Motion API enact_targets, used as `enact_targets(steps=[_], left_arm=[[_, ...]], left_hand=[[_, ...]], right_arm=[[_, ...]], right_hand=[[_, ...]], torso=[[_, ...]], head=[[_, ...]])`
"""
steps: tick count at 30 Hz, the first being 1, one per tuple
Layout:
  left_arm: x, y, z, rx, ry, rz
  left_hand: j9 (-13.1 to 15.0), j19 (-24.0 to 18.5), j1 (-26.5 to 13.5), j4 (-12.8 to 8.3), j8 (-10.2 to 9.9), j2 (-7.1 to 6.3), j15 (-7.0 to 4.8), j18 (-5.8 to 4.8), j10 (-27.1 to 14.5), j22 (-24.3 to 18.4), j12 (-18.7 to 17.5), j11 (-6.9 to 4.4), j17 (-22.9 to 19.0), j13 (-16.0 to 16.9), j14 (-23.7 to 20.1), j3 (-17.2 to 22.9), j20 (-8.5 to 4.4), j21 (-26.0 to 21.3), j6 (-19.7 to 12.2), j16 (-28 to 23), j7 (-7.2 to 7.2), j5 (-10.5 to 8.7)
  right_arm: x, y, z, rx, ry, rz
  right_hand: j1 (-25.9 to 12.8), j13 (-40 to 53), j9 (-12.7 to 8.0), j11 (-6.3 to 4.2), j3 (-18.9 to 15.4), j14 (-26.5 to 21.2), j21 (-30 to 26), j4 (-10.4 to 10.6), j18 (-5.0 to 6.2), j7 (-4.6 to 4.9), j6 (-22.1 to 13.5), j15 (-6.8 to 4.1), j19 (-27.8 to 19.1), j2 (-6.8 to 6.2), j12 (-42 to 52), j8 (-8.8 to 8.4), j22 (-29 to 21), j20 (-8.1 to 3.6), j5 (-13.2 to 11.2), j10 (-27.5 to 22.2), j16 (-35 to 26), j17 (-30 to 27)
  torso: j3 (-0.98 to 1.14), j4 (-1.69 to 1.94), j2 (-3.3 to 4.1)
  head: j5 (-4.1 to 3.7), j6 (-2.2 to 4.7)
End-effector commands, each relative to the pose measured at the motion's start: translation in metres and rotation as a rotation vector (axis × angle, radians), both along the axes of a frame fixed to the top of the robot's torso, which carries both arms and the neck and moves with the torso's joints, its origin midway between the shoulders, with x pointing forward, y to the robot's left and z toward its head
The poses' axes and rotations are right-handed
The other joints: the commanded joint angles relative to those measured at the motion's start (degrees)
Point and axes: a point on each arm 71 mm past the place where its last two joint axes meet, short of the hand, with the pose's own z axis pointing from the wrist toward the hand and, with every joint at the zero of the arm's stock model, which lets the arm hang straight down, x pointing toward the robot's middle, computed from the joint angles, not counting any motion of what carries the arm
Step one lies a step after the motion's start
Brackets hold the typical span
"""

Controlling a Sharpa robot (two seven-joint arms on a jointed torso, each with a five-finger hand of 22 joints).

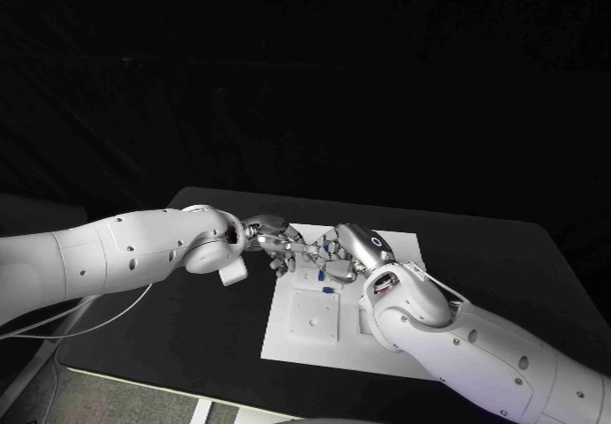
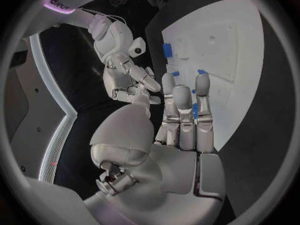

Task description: Assemble the parts on the task board

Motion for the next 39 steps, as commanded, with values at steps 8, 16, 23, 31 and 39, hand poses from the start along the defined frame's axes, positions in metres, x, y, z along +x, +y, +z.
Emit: enact_targets(steps=[8,16,23,31,39], left_arm=[[0.001,0.007,0.001,-0.021,0.000,0.028],[0.002,0.011,0.001,-0.019,0.002,0.038],[0.001,0.011,0.000,-0.020,0.004,0.038],[0.001,0.011,0.001,-0.022,0.007,0.040],[-0.001,0.009,0.002,-0.025,0.006,0.038]], left_hand=[[0.0,-0.5,0.9,-0.8,0.4,-0.18,-0.06,-0.70,-0.3,1.1,-0.5,-0.05,0.1,-0.2,-0.3,-0.3,0.00,-0.3,-0.3,0.1,-0.13,0.47],[0.0,-0.5,1.1,-0.9,0.4,-0.15,-0.06,-0.69,-0.2,1.1,-0.6,-0.06,0.1,-0.3,-0.3,-0.3,0.00,-0.3,-0.2,0.2,-0.14,0.49],[0.0,-0.5,1.1,-0.9,0.4,-0.15,-0.06,-0.69,-0.2,1.1,-0.6,-0.06,0.1,-0.3,-0.3,-0.3,0.00,-0.3,-0.2,0.2,-0.14,0.49],[0.0,-0.4,1.1,-1.0,0.4,-0.14,-0.06,-0.69,-0.2,1.1,-0.7,-0.07,0.1,-0.4,-0.3,-0.6,-0.01,-0.2,-0.2,0.1,-0.16,0.51],[0.0,-0.4,1.4,-1.2,0.4,-0.23,-0.05,-0.68,-0.3,1.1,-0.8,-0.06,0.1,-0.4,-0.3,-0.6,0.00,-0.3,-0.1,0.0,-0.16,0.53]], right_arm=[[0.005,-0.014,-0.011,-0.096,0.049,-0.008],[0.010,-0.024,-0.021,-0.164,0.085,0.001],[0.012,-0.025,-0.038,-0.229,0.114,0.011],[0.009,-0.021,-0.059,-0.288,0.140,0.028],[0.006,-0.013,-0.069,-0.304,0.139,0.040]], right_hand=[[0.3,-0.1,-0.1,0.06,-1.9,-0.1,-0.3,-0.2,-0.03,0.30,-0.4,-0.07,0.1,-1.05,-0.3,-0.07,3.7,0.18,-1.6,-0.2,-0.6,-0.1],[2.4,-0.1,-0.1,0.48,-8.4,-0.2,-0.7,0.4,0.14,0.73,-2.1,0.24,-0.1,-1.41,-0.3,-0.10,3.6,0.52,-2.3,-0.4,-0.6,-0.2],[3.3,-0.1,-0.1,0.71,-10.4,-0.3,-0.8,0.7,0.17,1.02,-3.2,0.42,-0.2,-1.60,-0.2,-0.11,3.6,0.67,-3.4,-0.6,-0.4,-0.1],[3.7,-0.2,-0.1,0.82,-11.1,-0.4,-0.7,0.7,0.23,1.20,-3.8,0.51,-0.2,-1.45,-0.1,-0.11,3.7,0.77,-3.5,-0.6,-0.3,0.0],[3.5,-0.1,-0.1,0.78,-10.4,-0.3,-0.5,0.7,0.24,1.16,-3.7,0.48,-0.2,-1.13,0.1,-0.10,3.7,0.74,-3.2,-0.5,-0.1,0.1]], torso=[[-0.07,0.00,0.01],[-0.04,-0.05,-0.01],[0.02,0.05,0.07],[-0.05,0.11,0.17],[0.00,0.10,0.18]], head=[[0.20,-0.26],[0.13,-0.40],[0.02,-0.45],[0.04,-0.63],[0.24,-0.95]])
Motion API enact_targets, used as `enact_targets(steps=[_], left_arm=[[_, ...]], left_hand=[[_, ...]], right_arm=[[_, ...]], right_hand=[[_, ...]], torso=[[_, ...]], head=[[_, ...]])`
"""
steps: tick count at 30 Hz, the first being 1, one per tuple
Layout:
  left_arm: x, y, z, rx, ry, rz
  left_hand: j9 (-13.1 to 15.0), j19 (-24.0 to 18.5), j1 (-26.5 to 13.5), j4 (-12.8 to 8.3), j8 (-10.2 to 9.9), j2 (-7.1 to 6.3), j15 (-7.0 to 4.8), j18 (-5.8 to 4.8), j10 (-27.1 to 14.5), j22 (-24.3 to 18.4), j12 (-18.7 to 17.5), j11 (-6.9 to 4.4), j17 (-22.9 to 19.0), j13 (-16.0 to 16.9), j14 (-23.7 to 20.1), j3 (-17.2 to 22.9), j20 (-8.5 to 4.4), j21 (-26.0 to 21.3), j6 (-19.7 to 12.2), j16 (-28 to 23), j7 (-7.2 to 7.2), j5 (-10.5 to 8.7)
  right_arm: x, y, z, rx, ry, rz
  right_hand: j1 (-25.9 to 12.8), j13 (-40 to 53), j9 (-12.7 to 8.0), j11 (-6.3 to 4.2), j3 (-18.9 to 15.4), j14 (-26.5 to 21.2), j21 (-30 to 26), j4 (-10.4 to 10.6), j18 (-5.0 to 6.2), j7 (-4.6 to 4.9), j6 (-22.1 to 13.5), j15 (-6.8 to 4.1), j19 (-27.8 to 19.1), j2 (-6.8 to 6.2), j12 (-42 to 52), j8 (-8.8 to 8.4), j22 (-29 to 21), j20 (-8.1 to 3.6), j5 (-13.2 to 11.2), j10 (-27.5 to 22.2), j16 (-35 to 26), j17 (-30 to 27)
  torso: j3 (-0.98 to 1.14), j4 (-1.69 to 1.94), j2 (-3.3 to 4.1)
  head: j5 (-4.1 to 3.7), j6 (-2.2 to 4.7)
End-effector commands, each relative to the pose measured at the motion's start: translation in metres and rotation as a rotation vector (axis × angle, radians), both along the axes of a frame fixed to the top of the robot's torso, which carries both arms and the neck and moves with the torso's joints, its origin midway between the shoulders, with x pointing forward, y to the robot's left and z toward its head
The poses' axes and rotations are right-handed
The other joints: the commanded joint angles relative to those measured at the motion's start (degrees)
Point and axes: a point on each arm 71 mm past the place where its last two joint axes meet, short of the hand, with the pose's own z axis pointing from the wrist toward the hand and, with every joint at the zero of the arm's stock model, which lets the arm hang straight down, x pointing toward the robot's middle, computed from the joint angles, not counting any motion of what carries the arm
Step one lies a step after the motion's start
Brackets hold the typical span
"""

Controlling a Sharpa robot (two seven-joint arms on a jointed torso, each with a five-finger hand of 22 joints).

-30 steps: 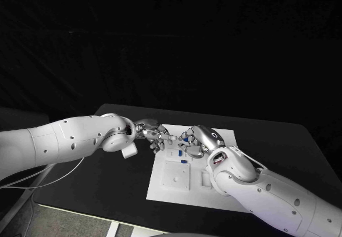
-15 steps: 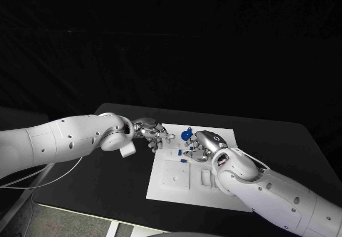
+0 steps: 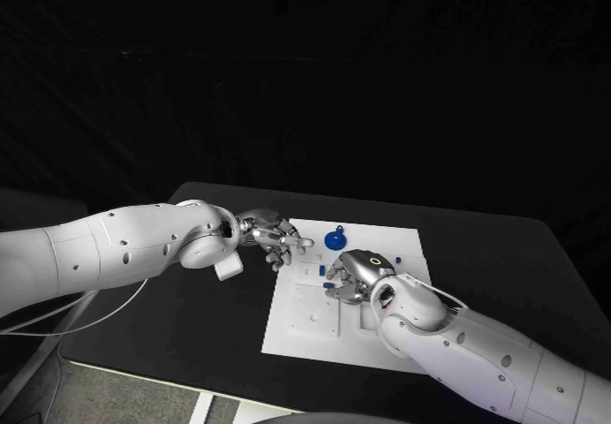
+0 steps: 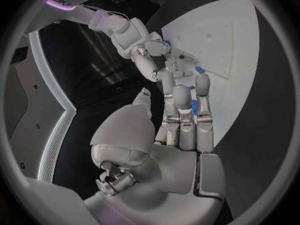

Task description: Assemble the parts on the task board

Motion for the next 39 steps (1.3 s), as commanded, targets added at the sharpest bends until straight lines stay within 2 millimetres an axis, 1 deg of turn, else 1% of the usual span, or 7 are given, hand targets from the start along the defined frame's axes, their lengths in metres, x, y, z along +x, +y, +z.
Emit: enact_targets(steps=[1,10,20,22,23,26,39], left_arm=[[-0.0004,-0.0018,0.0013,-0.015,-0.004,0.004],[-0.0010,-0.0009,0.0029,-0.016,-0.005,0.005],[-0.0014,-0.0006,0.0036,-0.016,-0.004,0.003],[-0.0014,-0.0004,0.0038,-0.016,-0.004,0.004],[-0.0015,-0.0003,0.0038,-0.016,-0.004,0.004],[-0.0016,-0.0002,0.0040,-0.016,-0.004,0.003],[-0.0022,0.0000,0.0051,-0.015,-0.001,0.000]], left_hand=[[0.0,-0.4,0.5,-0.5,0.2,-0.11,-0.05,-0.67,-0.3,1.1,-0.3,-0.06,0.0,-0.1,-0.3,-0.1,0.00,-0.3,-0.1,0.0,-0.16,0.31],[-0.2,-0.4,0.8,-0.7,0.0,-0.09,-0.02,-0.65,-0.4,1.1,-0.4,-0.03,0.0,-0.2,-0.3,-0.1,0.03,-0.3,-0.1,0.0,-0.12,0.36],[-0.2,-0.4,1.1,-1.0,0.0,-0.01,-0.02,-0.63,-0.4,1.1,-0.5,-0.06,0.0,-0.3,-0.3,0.0,0.03,-0.4,-0.1,0.0,-0.13,0.62],[-0.3,-0.4,1.3,-1.2,-0.1,-0.26,-0.03,-0.63,-0.4,1.1,-0.5,-0.07,0.0,-0.3,-0.3,-0.1,0.03,-0.4,0.0,0.0,-0.14,1.96],[-0.3,-0.4,1.3,-1.3,-0.2,-0.46,-0.06,-0.63,-0.3,1.1,-0.5,-0.09,0.1,-0.4,-0.3,-0.2,0.00,-0.4,-0.1,0.0,-0.17,4.43],[-0.4,-0.4,1.3,-1.2,-0.2,-0.63,-0.06,-0.64,-0.3,1.1,-0.5,-0.12,0.1,-0.4,-0.3,-0.3,0.00,-0.4,0.0,0.0,-0.19,5.02],[-0.5,-0.3,1.6,-1.3,-0.3,-1.26,-0.07,-0.66,-0.3,1.1,-0.6,-0.12,0.1,-0.4,-0.2,-0.6,-0.02,-0.4,0.1,0.0,-0.16,5.05]], right_arm=[[-0.0005,0.0037,-0.0020,-0.023,-0.012,0.023],[-0.0003,0.0059,-0.0034,-0.031,-0.025,0.012],[0.0013,0.0067,-0.0056,-0.045,-0.022,-0.004],[0.0019,0.0057,-0.0062,-0.049,-0.021,-0.009],[0.0021,0.0053,-0.0065,-0.051,-0.021,-0.010],[0.0027,0.0041,-0.0072,-0.056,-0.019,-0.014],[0.0034,0.0046,-0.0114,-0.077,-0.004,-0.011]], right_hand=[[0.4,0.0,-0.1,0.38,0.5,-0.1,0.0,0.0,0.24,0.00,-0.2,0.28,-0.1,0.35,0.3,-0.10,3.7,0.37,0.3,0.0,0.4,0.1],[0.0,-0.2,-0.1,0.30,3.0,0.0,0.1,-0.3,0.23,-0.05,0.0,0.21,-0.1,0.53,0.3,-0.12,3.7,0.30,0.0,0.0,0.3,0.0],[-1.0,-0.3,-0.1,0.25,8.4,0.0,0.2,-0.9,0.28,0.07,0.0,0.18,-0.1,0.64,0.3,-0.12,3.7,0.28,-0.7,-0.2,0.3,0.0],[-1.1,-0.3,-0.1,0.25,9.0,0.0,0.2,-1.0,0.28,0.07,0.0,0.17,-0.1,0.67,0.3,-0.11,3.7,0.27,-0.7,-0.2,0.3,0.0],[-1.1,-0.3,-0.1,0.24,9.4,0.0,0.3,-1.1,0.28,0.07,0.0,0.16,-0.1,0.73,0.2,-0.11,3.7,0.26,-0.9,-0.3,0.3,0.0],[-1.4,-0.3,-0.1,0.24,10.4,0.0,0.2,-1.2,0.27,0.09,0.1,0.17,-0.2,0.61,0.3,-0.11,3.7,0.26,-0.8,-0.3,0.3,0.0],[-1.5,-0.4,-0.1,0.29,9.0,-0.1,0.2,-1.4,0.30,0.11,-0.2,0.22,-0.2,0.19,0.2,-0.11,3.6,0.31,0.1,-0.3,0.1,-0.1]], torso=[[0.01,-0.02,-0.02],[0.01,0.00,0.11],[0.02,0.02,0.17],[0.01,0.05,0.24],[0.02,0.05,0.28],[0.01,0.06,0.38],[0.02,0.11,0.42]], head=[[0.14,-0.20],[0.17,-0.38],[0.09,-0.87],[0.08,-0.88],[0.07,-0.89],[0.05,-0.93],[0.02,-1.21]])
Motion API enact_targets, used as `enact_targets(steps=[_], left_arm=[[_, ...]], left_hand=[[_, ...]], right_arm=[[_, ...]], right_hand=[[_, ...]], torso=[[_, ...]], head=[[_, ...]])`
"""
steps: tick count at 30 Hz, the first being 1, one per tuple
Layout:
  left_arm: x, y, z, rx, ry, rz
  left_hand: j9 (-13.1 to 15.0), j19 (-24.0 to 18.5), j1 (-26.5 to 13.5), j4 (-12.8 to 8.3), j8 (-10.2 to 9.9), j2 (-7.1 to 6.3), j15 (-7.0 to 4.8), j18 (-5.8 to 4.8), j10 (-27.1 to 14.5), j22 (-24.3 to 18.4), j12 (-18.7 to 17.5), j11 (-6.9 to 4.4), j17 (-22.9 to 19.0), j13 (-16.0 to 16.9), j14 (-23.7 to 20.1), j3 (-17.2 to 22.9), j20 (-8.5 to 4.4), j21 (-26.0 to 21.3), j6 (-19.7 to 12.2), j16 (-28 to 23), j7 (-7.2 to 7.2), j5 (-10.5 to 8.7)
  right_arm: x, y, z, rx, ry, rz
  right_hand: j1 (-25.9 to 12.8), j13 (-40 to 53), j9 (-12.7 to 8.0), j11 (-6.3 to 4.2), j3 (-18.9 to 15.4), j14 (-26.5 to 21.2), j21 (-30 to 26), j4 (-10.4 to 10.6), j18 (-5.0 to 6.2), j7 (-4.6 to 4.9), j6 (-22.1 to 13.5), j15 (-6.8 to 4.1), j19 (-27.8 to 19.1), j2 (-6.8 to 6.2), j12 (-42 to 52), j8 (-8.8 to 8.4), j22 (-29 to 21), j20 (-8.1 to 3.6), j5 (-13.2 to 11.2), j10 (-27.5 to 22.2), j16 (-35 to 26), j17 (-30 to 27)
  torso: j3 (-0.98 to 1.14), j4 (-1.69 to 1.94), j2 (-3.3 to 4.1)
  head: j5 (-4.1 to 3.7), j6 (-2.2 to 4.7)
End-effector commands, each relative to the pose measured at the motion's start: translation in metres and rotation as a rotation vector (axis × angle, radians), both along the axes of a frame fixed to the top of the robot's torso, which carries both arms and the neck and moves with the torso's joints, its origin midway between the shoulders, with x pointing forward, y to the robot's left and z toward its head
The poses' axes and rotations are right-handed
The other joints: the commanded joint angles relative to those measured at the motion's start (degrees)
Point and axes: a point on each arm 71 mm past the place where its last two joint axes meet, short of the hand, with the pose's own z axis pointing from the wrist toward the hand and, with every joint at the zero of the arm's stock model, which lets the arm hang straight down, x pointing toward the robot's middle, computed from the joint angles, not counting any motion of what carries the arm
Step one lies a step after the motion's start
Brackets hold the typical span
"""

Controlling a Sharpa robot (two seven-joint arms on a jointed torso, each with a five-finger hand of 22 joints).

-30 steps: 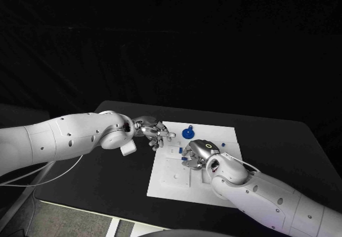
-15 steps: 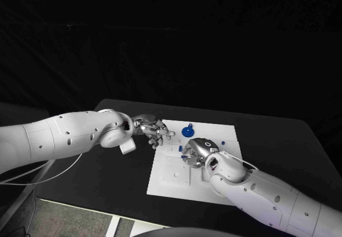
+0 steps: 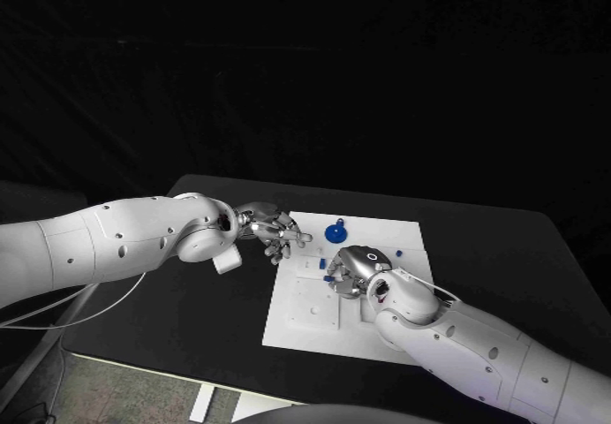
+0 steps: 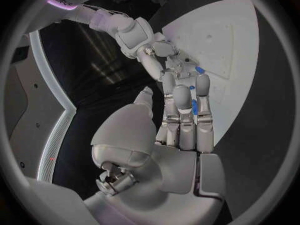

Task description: Assemble the parts on the task board

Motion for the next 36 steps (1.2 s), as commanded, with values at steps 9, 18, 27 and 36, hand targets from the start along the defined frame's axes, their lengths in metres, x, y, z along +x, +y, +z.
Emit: enact_targets(steps=[9,18,27,36], left_arm=[[-0.0003,-0.0023,0.0029,-0.012,-0.001,-0.004],[-0.0002,-0.0025,0.0038,-0.013,-0.004,-0.003],[-0.0001,-0.0020,0.0043,-0.012,-0.003,-0.003],[-0.0002,-0.0016,0.0043,-0.010,-0.001,-0.003]], left_hand=[[-0.1,-0.3,0.3,-0.1,-0.3,-0.47,-0.06,-0.65,-0.3,1.1,-0.4,-0.10,0.1,-0.1,-0.2,-0.3,-0.01,-0.4,0.0,0.0,-0.10,0.25],[-0.1,-0.3,0.3,0.0,-0.3,-0.46,-0.05,-0.64,-0.3,1.1,-0.4,-0.10,0.1,-0.2,-0.2,-0.3,-0.01,-0.4,-0.1,0.0,-0.09,0.27],[-0.1,-0.3,0.3,0.0,-0.3,-0.46,-0.05,-0.64,-0.3,1.1,-0.4,-0.10,0.1,-0.2,-0.2,-0.3,-0.01,-0.4,-0.1,0.0,-0.09,0.27],[-0.1,-0.2,0.5,-0.1,-0.3,-0.35,-0.06,-0.64,-0.3,1.1,-0.4,-0.11,0.2,-0.2,-0.2,-0.3,-0.01,-0.5,-0.1,0.0,-0.11,0.31]], right_arm=[[0.0006,0.0027,-0.0046,-0.029,0.008,0.006],[0.0012,0.0026,-0.0089,-0.047,0.021,0.008],[0.0042,-0.0015,-0.0114,-0.078,0.023,-0.002],[0.0071,-0.0045,-0.0089,-0.083,-0.009,-0.017]], right_hand=[[-0.5,-0.1,-0.1,0.10,-1.0,-0.1,0.1,0.3,0.30,0.14,-0.3,0.22,-0.3,0.21,0.2,-0.11,3.6,0.26,0.2,-0.1,-0.1,-0.1],[-0.8,-0.1,-0.1,-0.02,1.8,-0.1,0.1,0.9,0.26,-0.02,0.3,0.17,-0.3,1.51,0.2,-0.11,3.6,0.24,-2.5,-0.3,-0.1,-0.1],[-2.0,0.0,0.0,-0.28,7.3,-0.1,0.2,1.7,0.00,-0.15,0.9,-0.09,-0.4,2.89,0.1,-0.07,3.6,-0.15,-3.9,-0.4,0.0,0.1],[-2.2,0.2,0.0,-0.26,8.2,0.0,0.4,1.3,0.03,-0.13,1.0,-0.07,-0.4,2.30,0.1,-0.05,3.6,-0.12,-3.8,-0.2,-0.2,0.2]], torso=[[-0.05,0.04,0.06],[-0.09,0.09,0.09],[-0.05,0.05,0.12],[0.02,0.00,0.10]], head=[[-0.06,-0.26],[0.01,-0.51],[0.07,-0.72],[0.05,-0.90]])
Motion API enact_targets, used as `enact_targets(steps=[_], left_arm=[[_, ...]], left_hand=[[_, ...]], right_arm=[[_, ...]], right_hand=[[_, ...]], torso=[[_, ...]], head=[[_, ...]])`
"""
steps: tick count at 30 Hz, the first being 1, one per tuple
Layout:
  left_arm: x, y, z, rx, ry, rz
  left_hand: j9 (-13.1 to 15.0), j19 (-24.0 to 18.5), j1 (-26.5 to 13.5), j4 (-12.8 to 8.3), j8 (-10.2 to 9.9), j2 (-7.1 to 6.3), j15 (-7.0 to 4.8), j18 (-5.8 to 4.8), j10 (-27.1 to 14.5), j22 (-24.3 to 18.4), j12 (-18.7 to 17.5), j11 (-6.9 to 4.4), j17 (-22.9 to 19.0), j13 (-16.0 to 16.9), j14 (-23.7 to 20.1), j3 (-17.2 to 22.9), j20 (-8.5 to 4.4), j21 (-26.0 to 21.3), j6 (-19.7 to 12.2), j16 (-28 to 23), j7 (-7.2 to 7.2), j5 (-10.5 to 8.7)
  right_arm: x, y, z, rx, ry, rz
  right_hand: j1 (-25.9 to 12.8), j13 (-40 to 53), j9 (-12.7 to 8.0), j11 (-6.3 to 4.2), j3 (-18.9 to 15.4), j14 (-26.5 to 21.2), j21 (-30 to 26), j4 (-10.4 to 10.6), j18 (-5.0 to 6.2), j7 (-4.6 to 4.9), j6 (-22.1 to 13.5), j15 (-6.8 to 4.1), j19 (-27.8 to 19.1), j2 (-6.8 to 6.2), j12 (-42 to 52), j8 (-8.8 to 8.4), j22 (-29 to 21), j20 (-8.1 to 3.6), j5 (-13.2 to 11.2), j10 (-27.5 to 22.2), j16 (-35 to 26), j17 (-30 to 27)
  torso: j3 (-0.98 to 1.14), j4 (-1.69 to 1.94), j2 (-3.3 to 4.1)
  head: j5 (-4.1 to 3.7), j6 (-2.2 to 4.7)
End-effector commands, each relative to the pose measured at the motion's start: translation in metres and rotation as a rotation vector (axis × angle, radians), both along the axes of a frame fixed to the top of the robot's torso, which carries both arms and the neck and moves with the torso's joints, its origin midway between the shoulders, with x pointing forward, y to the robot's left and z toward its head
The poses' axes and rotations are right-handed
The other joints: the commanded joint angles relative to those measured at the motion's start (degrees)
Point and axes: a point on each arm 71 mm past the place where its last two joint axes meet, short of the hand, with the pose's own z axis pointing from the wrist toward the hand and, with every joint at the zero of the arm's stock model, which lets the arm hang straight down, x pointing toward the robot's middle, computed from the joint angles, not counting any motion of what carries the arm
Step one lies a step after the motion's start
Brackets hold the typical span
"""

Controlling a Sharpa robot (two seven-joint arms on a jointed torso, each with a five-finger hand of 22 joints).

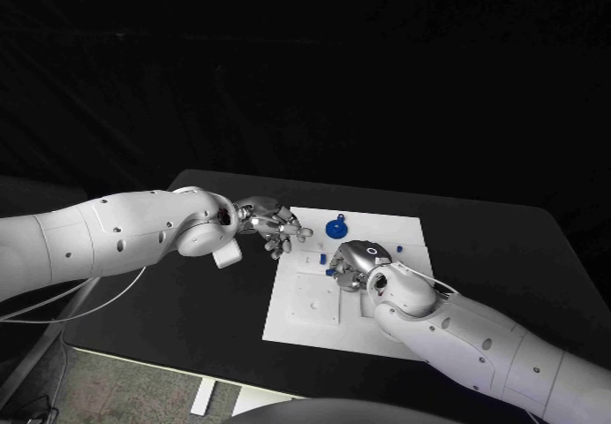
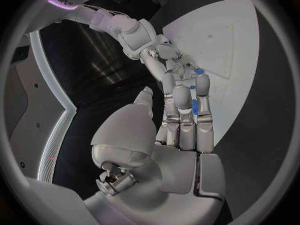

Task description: Assemble the parts on the task board

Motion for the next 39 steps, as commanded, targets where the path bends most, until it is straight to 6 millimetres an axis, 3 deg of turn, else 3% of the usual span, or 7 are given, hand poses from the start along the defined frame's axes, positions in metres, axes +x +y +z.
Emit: enact_targets(steps=[1,9,22,39], left_arm=[[0.000,-0.001,0.001,-0.009,0.002,-0.002],[0.000,-0.001,0.001,-0.009,0.001,-0.001],[0.000,-0.003,0.001,-0.010,0.002,-0.005],[0.000,-0.004,0.002,-0.010,0.000,-0.004]], left_hand=[[-0.1,-0.2,0.3,-0.1,-0.3,-0.12,-0.06,-0.64,-0.3,1.1,-0.2,-0.11,0.1,-0.1,-0.2,-0.3,-0.01,-0.3,-0.1,0.0,-0.11,0.32],[-0.1,-0.2,0.2,-0.1,-0.3,-0.07,-0.06,-0.64,-0.3,1.1,-0.1,-0.12,0.1,-0.1,-0.2,-0.3,-0.01,-0.3,0.0,0.0,-0.13,0.31],[-0.3,-0.2,0.4,-0.1,-0.4,0.00,-0.08,-0.65,-0.3,1.1,-0.1,-0.13,0.2,-0.1,-0.2,-0.2,-0.02,-0.4,0.1,0.0,-0.15,0.36],[-0.6,-0.2,0.3,-0.1,-0.9,-0.16,-0.06,-0.65,-0.3,1.1,-0.1,-0.10,0.2,-0.1,-0.2,-0.3,-0.02,-0.4,0.0,0.0,-0.02,0.54]], right_arm=[[0.000,-0.004,-0.004,-0.037,-0.002,-0.011],[0.000,-0.003,-0.002,-0.028,-0.014,-0.001],[-0.004,0.002,-0.009,-0.075,-0.007,0.057],[-0.006,0.007,-0.014,-0.096,-0.002,0.077]], right_hand=[[-0.3,0.1,0.1,-0.04,0.3,0.0,0.2,0.0,0.03,0.06,0.3,-0.07,-0.2,-0.03,0.1,0.01,3.6,0.09,-0.2,0.0,-0.2,0.1],[0.2,0.2,0.2,-0.29,0.3,0.1,0.5,-0.7,-0.03,-0.44,2.4,-0.18,-0.1,0.13,0.2,0.13,3.7,0.03,-0.2,0.3,-0.1,0.2],[1.3,1.3,0.2,-0.69,-4.8,0.2,1.2,-1.8,-0.57,-1.28,5.5,-0.29,-0.2,1.27,0.8,0.04,3.8,-0.12,-0.2,1.1,0.4,0.7],[0.3,1.9,0.2,-0.94,-7.2,0.5,1.5,0.4,-0.93,-1.87,5.8,-0.43,0.1,0.39,0.7,0.02,3.8,-0.32,-0.3,1.7,0.7,0.9]], torso=[[0.04,-0.04,-0.03],[0.01,-0.08,-0.07],[-0.03,-0.03,-0.06],[-0.09,-0.02,-0.05]], head=[[-0.01,-0.05],[-0.15,-0.16],[-0.39,-0.36],[-0.30,-0.59]])
